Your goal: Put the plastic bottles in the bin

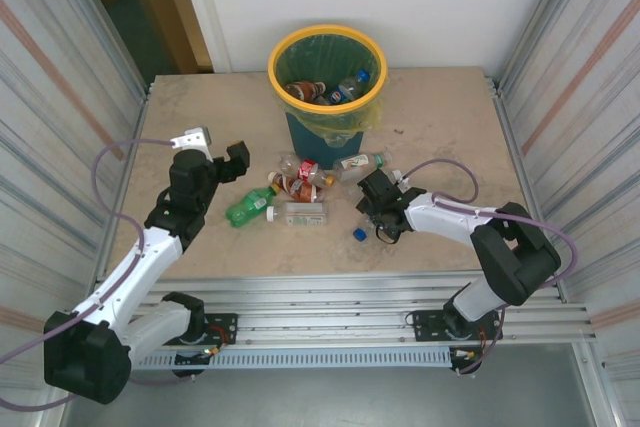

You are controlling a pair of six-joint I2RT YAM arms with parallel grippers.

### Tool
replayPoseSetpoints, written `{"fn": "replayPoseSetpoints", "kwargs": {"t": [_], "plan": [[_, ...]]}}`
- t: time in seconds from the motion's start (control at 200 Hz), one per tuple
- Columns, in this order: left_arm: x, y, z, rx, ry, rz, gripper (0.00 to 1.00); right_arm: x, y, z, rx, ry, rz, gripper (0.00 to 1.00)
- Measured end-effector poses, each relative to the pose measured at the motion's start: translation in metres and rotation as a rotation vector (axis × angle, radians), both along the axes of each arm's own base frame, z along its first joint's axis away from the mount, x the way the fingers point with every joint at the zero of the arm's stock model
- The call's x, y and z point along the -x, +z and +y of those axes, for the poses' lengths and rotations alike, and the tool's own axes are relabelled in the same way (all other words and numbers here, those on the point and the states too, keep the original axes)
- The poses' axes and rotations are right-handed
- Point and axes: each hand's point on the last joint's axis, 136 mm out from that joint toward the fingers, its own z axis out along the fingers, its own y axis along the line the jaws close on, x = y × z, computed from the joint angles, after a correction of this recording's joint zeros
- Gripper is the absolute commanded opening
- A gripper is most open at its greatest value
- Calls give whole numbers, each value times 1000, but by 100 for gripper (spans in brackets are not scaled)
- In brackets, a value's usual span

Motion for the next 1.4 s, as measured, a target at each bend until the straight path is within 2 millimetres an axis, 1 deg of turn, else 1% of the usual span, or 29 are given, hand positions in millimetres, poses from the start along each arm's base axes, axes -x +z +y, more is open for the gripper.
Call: {"fn": "replayPoseSetpoints", "kwargs": {"t": [0.06,0.16,0.215,0.341,0.461,0.556,0.631,0.716,0.942,1.052,1.127,1.207,1.292,1.403], "plan": [[0,0,0,2,1,0,99,1,-2,0,3,6,8,64],[0,0,0,2,1,0,99,3,-6,0,11,19,23,61],[0,0,1,2,3,0,99,5,-7,-1,19,29,31,57],[-1,0,4,2,12,1,99,5,-4,-2,38,53,28,42],[-1,0,6,3,18,1,99,5,8,-11,81,71,18,39],[-1,0,7,5,22,1,99,2,27,-21,127,82,-19,39],[-2,0,9,6,26,1,99,-2,51,-29,158,87,-70,39],[-2,0,9,6,28,1,99,-9,83,-37,194,97,-144,40],[-2,0,12,10,36,1,99,-32,181,-59,235,132,-366,41],[-1,2,12,14,37,-4,99,-46,225,-62,235,169,-456,42],[-1,3,12,15,37,-7,99,-57,259,-59,227,208,-524,42],[0,3,12,16,37,-6,99,-70,294,-50,213,261,-595,42],[0,2,12,20,38,-2,99,-86,328,-32,186,331,-664,43],[0,1,12,21,38,1,99,-110,358,-3,158,431,-724,43]]}}
